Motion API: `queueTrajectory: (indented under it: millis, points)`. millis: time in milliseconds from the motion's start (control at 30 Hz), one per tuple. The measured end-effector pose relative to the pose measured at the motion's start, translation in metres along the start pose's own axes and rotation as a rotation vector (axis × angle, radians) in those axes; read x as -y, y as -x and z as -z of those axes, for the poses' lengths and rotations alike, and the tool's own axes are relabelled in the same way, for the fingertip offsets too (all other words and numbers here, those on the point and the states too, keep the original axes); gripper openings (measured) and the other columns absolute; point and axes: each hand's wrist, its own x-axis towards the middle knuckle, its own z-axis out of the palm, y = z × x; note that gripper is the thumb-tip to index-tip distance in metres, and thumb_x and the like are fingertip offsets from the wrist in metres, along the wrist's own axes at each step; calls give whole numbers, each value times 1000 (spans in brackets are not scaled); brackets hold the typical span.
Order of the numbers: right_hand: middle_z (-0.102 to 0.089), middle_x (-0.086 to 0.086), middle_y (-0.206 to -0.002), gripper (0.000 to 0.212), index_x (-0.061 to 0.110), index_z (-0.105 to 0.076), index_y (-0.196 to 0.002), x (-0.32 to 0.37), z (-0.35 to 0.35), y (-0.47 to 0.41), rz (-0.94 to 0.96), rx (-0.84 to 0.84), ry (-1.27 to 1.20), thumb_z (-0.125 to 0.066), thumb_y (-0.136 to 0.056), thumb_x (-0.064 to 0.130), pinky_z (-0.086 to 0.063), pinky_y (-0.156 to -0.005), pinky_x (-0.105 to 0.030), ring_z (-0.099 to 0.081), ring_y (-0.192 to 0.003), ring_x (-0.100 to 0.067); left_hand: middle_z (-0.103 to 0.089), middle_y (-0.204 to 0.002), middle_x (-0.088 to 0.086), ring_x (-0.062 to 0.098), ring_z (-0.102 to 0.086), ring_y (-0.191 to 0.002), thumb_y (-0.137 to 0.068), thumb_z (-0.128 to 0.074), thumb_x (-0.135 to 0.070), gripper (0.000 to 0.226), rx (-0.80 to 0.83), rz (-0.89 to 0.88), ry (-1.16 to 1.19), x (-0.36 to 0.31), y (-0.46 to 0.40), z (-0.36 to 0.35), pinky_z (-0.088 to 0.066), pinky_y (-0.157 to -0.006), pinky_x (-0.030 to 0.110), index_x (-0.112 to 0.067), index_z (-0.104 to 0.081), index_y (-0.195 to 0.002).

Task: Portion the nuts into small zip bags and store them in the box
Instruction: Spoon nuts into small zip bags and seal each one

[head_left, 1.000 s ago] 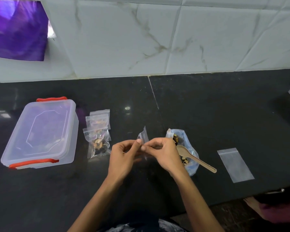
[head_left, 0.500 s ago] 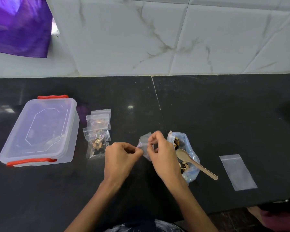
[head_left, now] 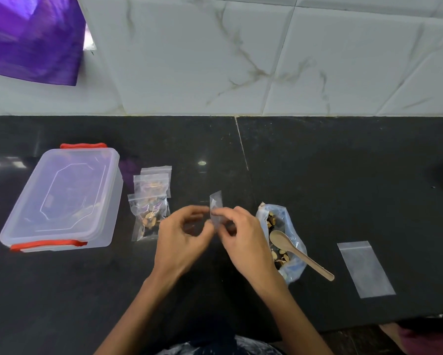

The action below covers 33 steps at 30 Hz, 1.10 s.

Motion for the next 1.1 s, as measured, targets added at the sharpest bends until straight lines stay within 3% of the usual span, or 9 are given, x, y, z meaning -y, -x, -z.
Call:
queueTrajectory:
  millis: [100,200,300,467,633,700,767,933,1100]
  points:
    - [-52,7,-96,40,30,-56,-125,2,7,1,-27,64,-88,-58,-90,11,-53,-79,-24,-57,-87,-6,-29,-151,-23,0,-26,-141,-63,-68,-38,87,246,-144,-77,21,-3,4,-27,-113,18,-44,-28,-140]
    - [-51,8,-95,42,35,-54,-125,8,15,4,-32,193,-135,-56,-90,11,-53,-77,-23,-58,-83,-7,-10,-157,-23,5,-6,-147,-58,-78,-41,111,334,-193,-121,33,-6,3,-15,-118,35,-46,-12,-146]
    - [-50,12,-92,36,34,-58,-120,14,22,8,-27,239,-110,-56,-90,14,-51,-73,-20,-57,-82,-5,-29,-149,-29,1,-14,-145,-57,-78,-45,96,315,-207,-96,31,-4,0,-15,-117,48,-47,-32,-141]
    - [-53,12,-90,18,29,-71,-99,18,31,12,-75,89,20,-59,-89,20,-43,-64,-12,-55,-77,-1,-52,-123,-41,-9,-36,-132,-58,-75,-47,60,258,-243,-120,28,-3,-2,-18,-116,38,-46,-56,-115]
    - [-46,11,-103,22,30,-66,-108,26,33,16,-63,119,193,-50,-95,22,-46,-70,-17,-53,-86,-3,-63,-112,-22,-4,-60,-106,-64,-78,-36,65,231,-320,-62,23,1,-10,-26,-114,23,-36,-54,-124]
    - [-41,9,-115,27,28,-63,-115,30,33,16,-65,205,250,-46,-97,18,-49,-78,-25,-52,-95,-5,-66,-104,-11,1,-61,-98,-67,-75,-34,66,224,-378,-81,21,1,-12,-31,-104,12,-27,-52,-128]
    - [-37,6,-122,27,24,-64,-114,33,32,16,-84,304,268,-48,-95,13,-45,-76,-26,-52,-100,-10,-62,-102,-13,0,-56,-92,-69,-73,-31,64,245,-435,-106,20,1,-13,-37,-92,10,-21,-51,-128]
    - [-37,4,-121,22,15,-64,-103,33,30,16,-110,321,265,-47,-94,7,-38,-66,-18,-51,-94,-9,-59,-107,-12,6,-58,-94,-69,-73,-29,71,269,-431,-42,20,7,-18,-46,-83,21,-21,-45,-134]
    - [-41,6,-115,16,18,-64,-105,30,32,13,-174,277,228,-58,-91,20,-38,-68,-16,-51,-88,-6,-52,-113,-6,13,-58,-102,-67,-77,-24,85,311,-400,25,17,13,-24,-51,-85,33,-24,-36,-141]
